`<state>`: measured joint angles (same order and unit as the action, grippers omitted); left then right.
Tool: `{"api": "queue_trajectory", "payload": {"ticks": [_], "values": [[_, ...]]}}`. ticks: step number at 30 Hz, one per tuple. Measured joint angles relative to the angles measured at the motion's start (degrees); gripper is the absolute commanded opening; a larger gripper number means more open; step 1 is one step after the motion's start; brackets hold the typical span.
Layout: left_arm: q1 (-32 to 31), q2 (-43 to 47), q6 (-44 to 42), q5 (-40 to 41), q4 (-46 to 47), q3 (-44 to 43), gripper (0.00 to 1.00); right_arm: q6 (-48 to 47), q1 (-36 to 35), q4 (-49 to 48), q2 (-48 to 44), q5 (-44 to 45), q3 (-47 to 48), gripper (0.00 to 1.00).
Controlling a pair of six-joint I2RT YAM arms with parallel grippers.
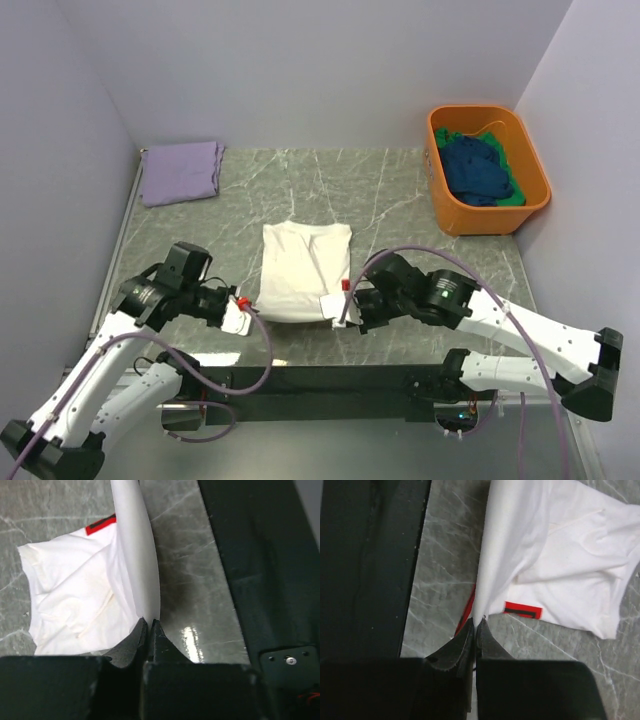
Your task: Fold and stack the t-shirts
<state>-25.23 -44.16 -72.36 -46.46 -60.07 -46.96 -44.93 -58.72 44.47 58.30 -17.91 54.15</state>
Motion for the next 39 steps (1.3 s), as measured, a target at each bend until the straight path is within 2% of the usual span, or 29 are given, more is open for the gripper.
{"api": "queue_trajectory", "payload": {"ticks": [6,10,12,17,24,27,33,39], "values": [[-0.11,3.04,2.99,-2.03,-4.42,-2.71,0.00,1.36,-1.16,2.82,-0.17,0.35,3.50,0.00],[0.07,-1.16,5.18,-1.22,-3.63,-5.33,0.01,-0.90,1.46,3.30,2.03,0.57,4.42,0.00],[1.95,-6.82,4.20,-1.79,-3.85,-8.55,0.01,-2.80,4.81,3.96,4.26,-0.26,5.51,0.00],[11.61,-24.83,-1.73,-4.79,-5.16,-19.37,0.01,-8.70,14.05,4.87,14.38,-2.80,13.75,0.00],[16.22,-50.45,-6.21,-6.69,-6.56,-38.18,0.01,-16.70,22.80,4.37,29.94,-5.25,23.96,0.00],[16.26,-60.39,-4.85,-6.64,-5.14,-44.24,0.01,-19.02,25.70,3.80,38.56,-5.20,26.86,0.00],[16.65,-78.09,0.22,-5.05,-1.84,-55.21,0.01,-20.15,29.44,4.28,57.22,-4.39,38.95,0.00],[16.17,-90.62,8.28,-2.47,-0.68,-67.36,0.02,-20.13,30.12,4.52,65.05,-2.60,44.76,0.00]]}}
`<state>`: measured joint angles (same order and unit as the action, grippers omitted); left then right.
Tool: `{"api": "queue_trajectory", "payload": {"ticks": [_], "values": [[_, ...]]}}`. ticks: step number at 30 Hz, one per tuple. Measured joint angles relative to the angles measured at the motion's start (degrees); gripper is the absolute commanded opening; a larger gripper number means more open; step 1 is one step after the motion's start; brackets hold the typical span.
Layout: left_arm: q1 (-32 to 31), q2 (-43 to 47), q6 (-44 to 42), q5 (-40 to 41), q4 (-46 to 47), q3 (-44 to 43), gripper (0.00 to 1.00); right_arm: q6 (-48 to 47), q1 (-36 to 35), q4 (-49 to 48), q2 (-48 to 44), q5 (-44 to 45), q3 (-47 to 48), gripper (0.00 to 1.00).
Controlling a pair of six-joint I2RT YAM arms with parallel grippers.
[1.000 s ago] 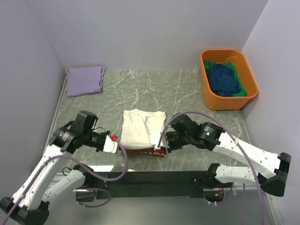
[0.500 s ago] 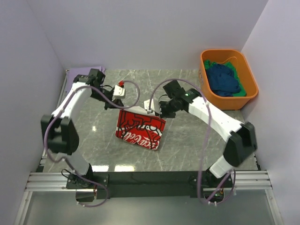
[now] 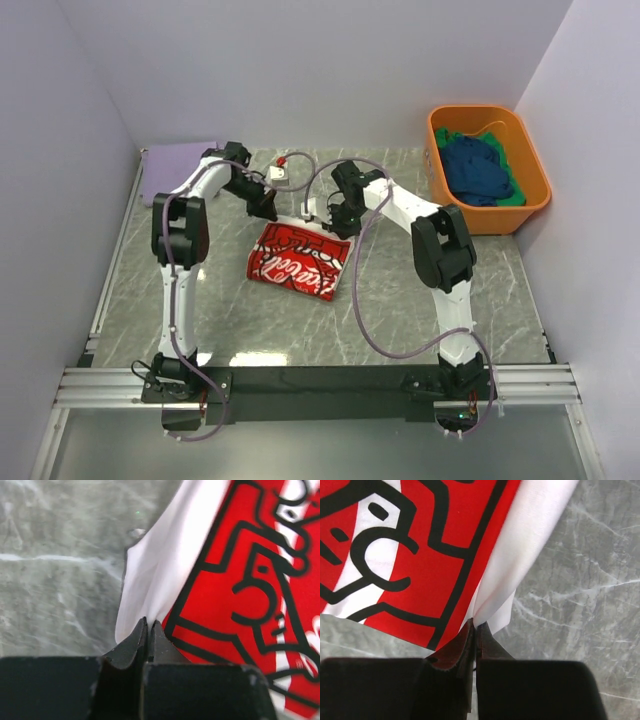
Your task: Fold and stack the t-shirts
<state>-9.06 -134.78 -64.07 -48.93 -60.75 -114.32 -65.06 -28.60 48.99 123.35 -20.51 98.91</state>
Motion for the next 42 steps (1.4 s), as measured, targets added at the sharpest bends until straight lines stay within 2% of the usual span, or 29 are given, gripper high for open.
{"api": "queue_trajectory", "payload": {"ticks": [5,11,15,18,19,20,21,24,29,33,37,42], "values": [[-1.07,-3.78,4.31,2.36,-0.70,-3.50,0.05,0.90,0.00,-0.07,2.78,2.51,2.38,0.04],[-1.11,-1.44,8.94,1.86,0.59,2.38,0.01,1.36,-0.02,-1.44,3.41,4.46,2.56,0.07],[-1.09,0.07,12.72,1.29,0.35,5.38,0.02,1.38,-0.07,-6.43,1.97,6.23,-0.74,0.10],[-1.09,1.73,15.72,0.72,1.03,8.50,0.07,2.27,-0.15,-10.97,0.52,8.13,-3.56,0.23],[-1.09,2.40,17.35,0.74,1.64,9.62,0.08,2.89,-0.15,-12.28,0.35,8.90,-3.91,0.32],[-1.03,2.89,18.91,0.79,2.32,10.38,0.08,3.93,-0.15,-13.62,0.20,9.73,-4.20,0.36],[-1.03,3.39,20.92,1.01,3.23,10.84,0.11,4.70,-0.13,-15.13,-0.13,10.73,-4.55,0.37],[-0.85,4.04,25.49,2.47,5.75,10.56,0.22,7.41,-0.07,-18.62,-1.97,12.96,-6.43,0.54],[0.33,4.24,32.30,7.15,11.45,6.93,0.34,12.87,0.04,-19.56,-7.72,14.84,-6.78,0.54],[3.04,6.88,37.42,8.07,17.46,8.85,0.35,19.26,0.31,-16.72,-11.13,13.11,-2.64,0.48],[5.66,14.56,42.56,5.55,21.59,17.09,0.31,28.92,1.60,-11.89,-12.44,4.85,2.45,0.42],[4.20,20.65,53.33,-1.40,25.79,24.00,0.23,41.97,5.31,-6.99,-11.50,-10.32,3.19,0.34]]}}
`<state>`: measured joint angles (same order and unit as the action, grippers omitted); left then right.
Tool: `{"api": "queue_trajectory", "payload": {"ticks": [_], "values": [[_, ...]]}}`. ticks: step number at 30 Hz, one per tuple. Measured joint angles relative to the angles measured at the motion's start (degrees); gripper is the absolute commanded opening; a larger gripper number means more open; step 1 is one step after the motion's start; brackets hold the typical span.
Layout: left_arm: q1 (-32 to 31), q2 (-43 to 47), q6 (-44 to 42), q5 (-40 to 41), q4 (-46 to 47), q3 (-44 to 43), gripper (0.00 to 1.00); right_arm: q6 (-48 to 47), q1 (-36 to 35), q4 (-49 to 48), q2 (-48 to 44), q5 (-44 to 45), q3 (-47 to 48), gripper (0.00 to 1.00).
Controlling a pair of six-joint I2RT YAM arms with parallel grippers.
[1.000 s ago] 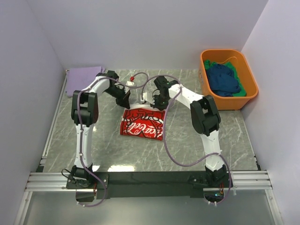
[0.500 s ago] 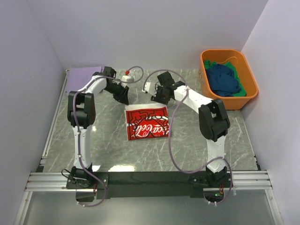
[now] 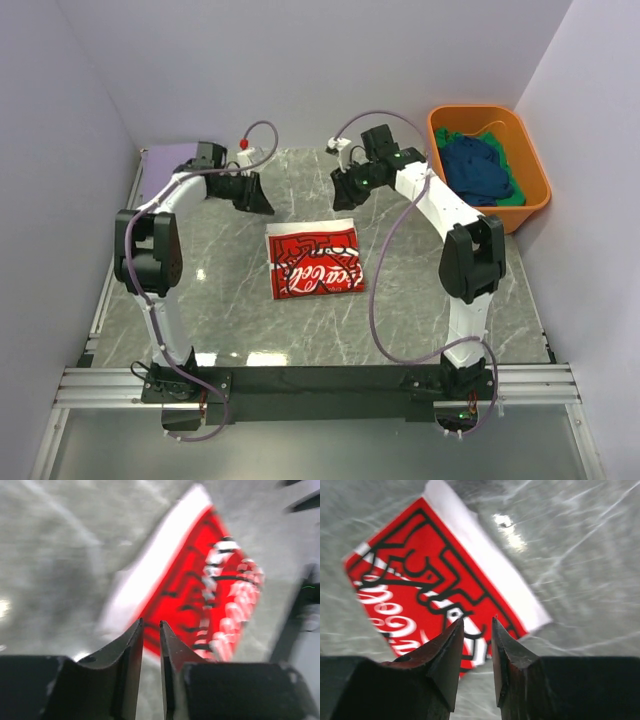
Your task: Fold and stack the t-shirts
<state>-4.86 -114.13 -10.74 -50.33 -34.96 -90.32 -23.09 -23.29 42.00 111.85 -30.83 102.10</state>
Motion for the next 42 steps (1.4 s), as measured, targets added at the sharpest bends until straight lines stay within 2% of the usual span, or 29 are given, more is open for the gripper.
{"api": "queue_trajectory", "payload": {"ticks": [5,9,17,21,25,27,30,32,34,38,42], "values": [[-2.27,-1.05,13.68,-5.49,7.96,8.24,0.22,8.68,3.15,-0.02,6.23,-9.42,-0.11,0.34],[-2.25,-6.78,19.71,-6.12,10.62,8.57,0.22,14.14,4.42,-0.79,13.49,-13.25,0.00,0.36],[-0.94,-20.63,24.85,-8.70,8.41,-3.43,0.20,23.96,6.82,-1.53,23.43,-14.62,4.50,0.36],[-0.17,-22.99,25.00,-8.22,7.96,-9.55,0.22,25.18,8.09,-2.23,24.48,-11.30,11.08,0.41],[0.90,-21.44,24.15,-8.09,8.00,-10.69,0.21,26.40,9.62,-3.08,21.84,-11.10,13.92,0.43],[1.29,-17.81,25.16,-8.70,9.66,-7.02,0.21,29.14,10.23,-5.84,16.70,-12.55,9.16,0.43],[0.87,-8.02,29.66,-10.38,16.17,4.85,0.21,34.82,10.10,-9.27,6.36,-15.98,-1.66,0.41],[-0.81,-0.15,34.12,-11.30,21.35,13.84,0.21,39.10,8.87,-12.59,0.57,-18.95,-7.78,0.37],[-3.32,4.52,37.55,-11.47,26.14,19.12,0.22,43.28,7.15,-17.44,-2.23,-21.59,-12.07,0.36],[-9.11,6.91,43.32,-11.13,34.84,24.98,0.22,51.19,4.55,-27.78,0.09,-23.74,-18.12,0.35],[-10.01,1.68,46.21,-9.20,38.97,25.46,0.22,54.07,4.02,-30.29,7.02,-23.21,-19.30,0.35]]}}
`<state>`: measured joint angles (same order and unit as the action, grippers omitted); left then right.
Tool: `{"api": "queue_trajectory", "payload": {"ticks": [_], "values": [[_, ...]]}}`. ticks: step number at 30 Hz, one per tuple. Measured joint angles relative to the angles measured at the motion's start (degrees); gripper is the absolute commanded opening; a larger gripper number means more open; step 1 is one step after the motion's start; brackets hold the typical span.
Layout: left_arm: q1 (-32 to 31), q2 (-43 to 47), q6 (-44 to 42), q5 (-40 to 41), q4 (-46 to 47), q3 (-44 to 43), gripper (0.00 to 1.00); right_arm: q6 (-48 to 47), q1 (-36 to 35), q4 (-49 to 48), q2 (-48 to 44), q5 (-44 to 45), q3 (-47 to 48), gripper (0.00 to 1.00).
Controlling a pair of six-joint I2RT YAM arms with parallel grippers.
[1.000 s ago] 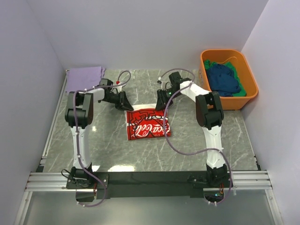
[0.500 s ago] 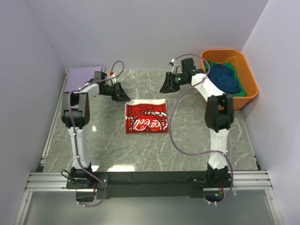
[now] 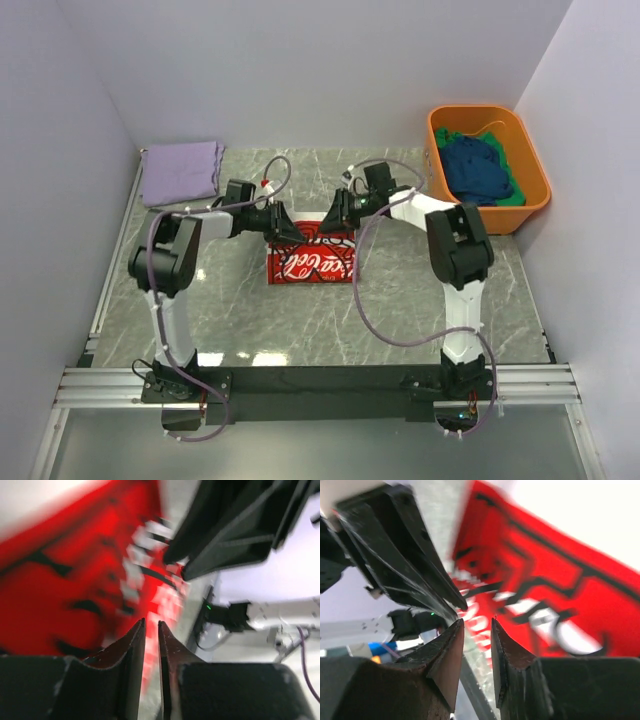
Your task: Fold and stack the t-shirts
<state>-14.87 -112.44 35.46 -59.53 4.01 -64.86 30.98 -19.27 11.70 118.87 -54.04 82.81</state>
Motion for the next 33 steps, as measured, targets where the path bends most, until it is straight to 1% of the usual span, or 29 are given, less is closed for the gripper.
{"api": "queue_trajectory", "payload": {"ticks": [4,6,8,12,14,16,18,21,23,25,28,30,31,32,33], "values": [[1.60,-8.85,1.42,2.45,1.88,-2.56,0.22,-0.15,0.26,0.15,7.17,2.19,0.94,0.34],[2.60,-12.72,2.23,1.44,1.64,-4.22,0.21,-0.79,0.66,1.33,10.23,3.02,2.80,0.30],[3.32,-14.29,2.21,-0.33,0.37,-6.58,0.22,-1.33,1.40,2.84,11.76,2.14,5.03,0.30],[4.59,-13.68,-0.96,-0.17,-1.49,-9.14,0.24,-3.15,2.49,3.30,10.29,4.83,5.49,0.31],[5.31,-11.37,-2.84,-0.20,-3.52,-8.28,0.25,-2.67,2.95,2.43,6.71,5.16,2.23,0.33],[5.66,-7.26,-3.63,-0.46,-4.94,-5.88,0.25,-1.22,3.28,1.60,0.61,4.92,-2.91,0.36],[5.20,-1.46,-3.87,-0.92,-5.64,-2.43,0.25,0.42,3.02,-0.39,-6.08,4.28,-8.02,0.41],[2.97,6.36,-3.61,-1.88,-4.59,2.60,0.25,4.04,1.20,-6.99,-15.72,2.45,-16.13,0.48],[1.55,7.91,-2.99,-2.34,-3.26,4.48,0.26,5.73,-0.17,-11.21,-18.16,1.33,-20.33,0.50],[0.28,6.10,-2.29,-2.62,-2.01,5.29,0.26,6.16,-1.38,-12.39,-16.79,0.55,-21.92,0.49],[0.22,0.09,-3.02,-1.18,-2.38,5.38,0.25,5.55,-1.81,-12.31,-10.23,0.50,-22.10,0.47],[1.18,-4.61,-3.98,-0.07,-4.26,5.38,0.25,4.74,-1.36,-11.43,-5.25,0.76,-22.10,0.46],[1.77,-6.19,-4.02,-0.85,-4.81,5.33,0.25,4.50,-1.11,-10.84,-3.69,0.87,-22.16,0.46],[2.75,-7.58,-4.02,-3.32,-5.51,4.68,0.25,4.79,-0.46,-10.64,-2.14,-0.74,-22.08,0.45],[3.34,-7.87,-4.39,-3.91,-6.10,4.22,0.26,4.52,0.09,-10.47,-1.70,-1.66,-21.84,0.45]]}}
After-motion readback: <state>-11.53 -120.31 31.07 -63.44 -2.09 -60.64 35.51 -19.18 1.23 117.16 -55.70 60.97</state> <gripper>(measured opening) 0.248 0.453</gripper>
